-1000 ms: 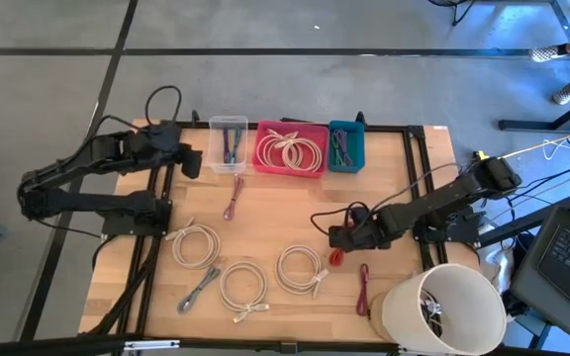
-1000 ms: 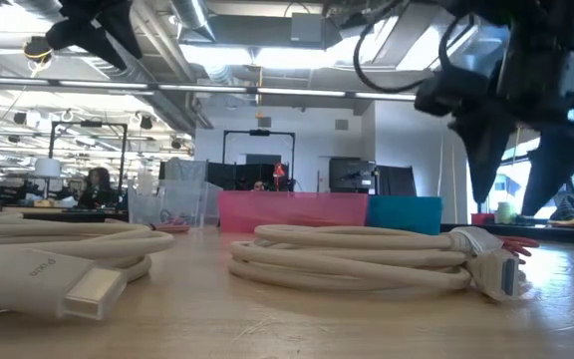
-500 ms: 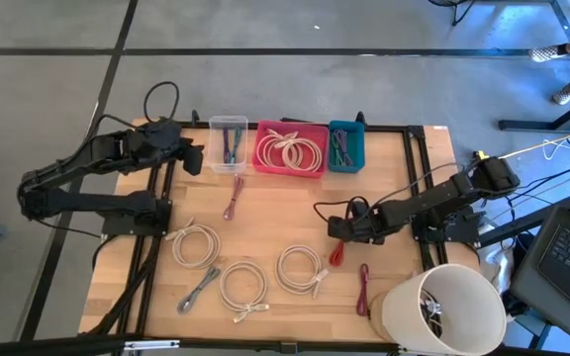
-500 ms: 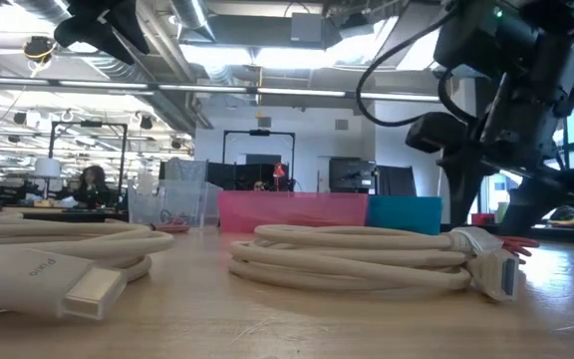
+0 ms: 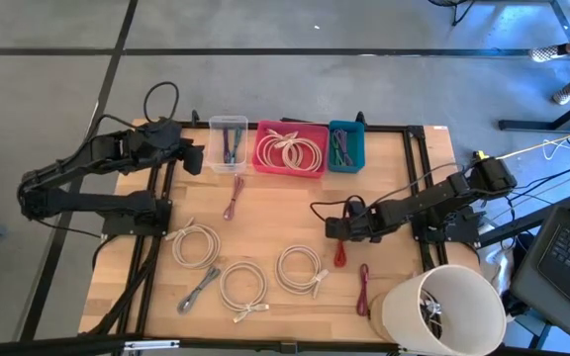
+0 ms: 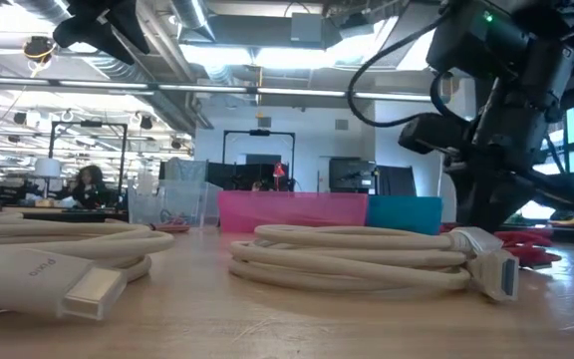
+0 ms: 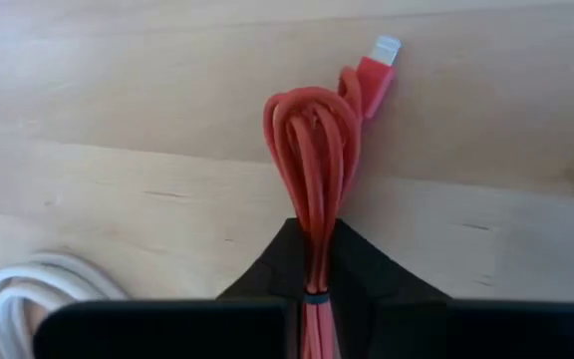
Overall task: Pick & Place USB Port
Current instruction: Put the orange charger cable into the blue bin
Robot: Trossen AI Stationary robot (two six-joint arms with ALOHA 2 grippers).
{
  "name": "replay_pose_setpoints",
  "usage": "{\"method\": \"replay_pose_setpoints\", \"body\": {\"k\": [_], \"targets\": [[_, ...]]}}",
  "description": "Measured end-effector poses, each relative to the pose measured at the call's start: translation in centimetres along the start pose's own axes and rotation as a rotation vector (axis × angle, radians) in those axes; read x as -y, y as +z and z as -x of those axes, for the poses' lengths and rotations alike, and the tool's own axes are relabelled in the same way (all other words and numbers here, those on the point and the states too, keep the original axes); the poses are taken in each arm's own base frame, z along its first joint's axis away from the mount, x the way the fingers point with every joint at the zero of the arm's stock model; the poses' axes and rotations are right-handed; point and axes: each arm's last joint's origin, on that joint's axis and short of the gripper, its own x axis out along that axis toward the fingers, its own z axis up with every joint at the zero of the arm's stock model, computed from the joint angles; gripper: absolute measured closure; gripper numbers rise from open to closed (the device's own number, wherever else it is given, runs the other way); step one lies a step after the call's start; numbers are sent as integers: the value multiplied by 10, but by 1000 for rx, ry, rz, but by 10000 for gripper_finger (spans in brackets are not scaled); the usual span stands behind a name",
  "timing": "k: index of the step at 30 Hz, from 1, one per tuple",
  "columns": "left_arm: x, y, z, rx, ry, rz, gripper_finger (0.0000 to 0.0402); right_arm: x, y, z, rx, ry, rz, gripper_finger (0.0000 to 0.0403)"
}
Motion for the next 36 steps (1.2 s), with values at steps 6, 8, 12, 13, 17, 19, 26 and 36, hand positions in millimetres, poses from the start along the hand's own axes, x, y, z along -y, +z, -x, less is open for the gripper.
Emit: {"method": "replay_pose_setpoints", "body": {"k": [6, 8, 12, 13, 17, 19, 26, 36], "targets": [[0, 0, 0, 0, 1, -1, 206, -29, -3, 15, -19, 94, 75, 380], [0, 0, 0, 0, 1, -1, 206, -43, 0, 24, -1, 114, 112, 380], [0, 0, 0, 0, 1, -1, 206, -70, 20, 49, 81, 77, 217, 380], [0, 0, 0, 0, 1, -1, 206, -76, 28, 56, 101, 58, 250, 380], [0, 0, 0, -1, 0, -1, 206, -95, 69, 87, 203, -31, 359, 380], [0, 0, 0, -3, -4, 0, 206, -102, 94, 103, 241, -66, 387, 380], [1, -1, 0, -35, -49, 1, 206, -105, 178, 142, 292, -48, 378, 380], [1, -1, 0, -28, -38, 1, 206, -76, 250, 152, 317, -84, 237, 380]]}}
